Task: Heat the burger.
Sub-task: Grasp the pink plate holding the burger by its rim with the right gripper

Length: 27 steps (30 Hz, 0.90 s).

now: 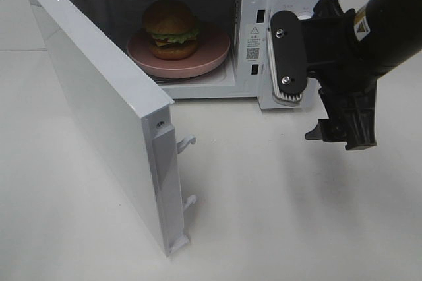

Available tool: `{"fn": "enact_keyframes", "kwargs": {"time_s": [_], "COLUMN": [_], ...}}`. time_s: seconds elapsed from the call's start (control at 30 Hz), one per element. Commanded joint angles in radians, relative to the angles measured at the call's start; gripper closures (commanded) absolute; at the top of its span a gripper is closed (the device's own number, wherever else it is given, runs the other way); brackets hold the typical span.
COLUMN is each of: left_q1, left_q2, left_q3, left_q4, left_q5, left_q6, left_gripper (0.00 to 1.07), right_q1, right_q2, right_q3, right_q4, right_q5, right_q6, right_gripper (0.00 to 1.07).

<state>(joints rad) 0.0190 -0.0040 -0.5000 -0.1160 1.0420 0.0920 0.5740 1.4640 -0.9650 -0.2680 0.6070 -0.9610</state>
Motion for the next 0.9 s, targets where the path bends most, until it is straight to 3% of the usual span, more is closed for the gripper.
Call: {"fn": "enact_keyframes", "kwargs": {"time_s": [0.03,0.43,0.9], "left_q1": [0.001,0.001,0.001], "left_q2": [-0.021,-0.021,-0.021], "left_q3": [0.003,0.003,0.003], "left_q4": [-0.003,-0.003,-0.003], "left_q5": [-0.004,-0.004,-0.004], "left_q6": [-0.006,-0.006,-0.006], "left_gripper": [0.06,0.06,0.06], "right_q1": [0.021,0.074,0.074], "right_q2": [0.021,0.192,0.346], "right_q3": [-0.031,-0.190,-0.323], "right_q4": [-0.025,-0.054,-0.051], "right_q5": [-0.010,-0.034,-0.056], "right_q6": [0.031,0.063,0.084], "right_gripper": [0.13,0.15,0.16]}}
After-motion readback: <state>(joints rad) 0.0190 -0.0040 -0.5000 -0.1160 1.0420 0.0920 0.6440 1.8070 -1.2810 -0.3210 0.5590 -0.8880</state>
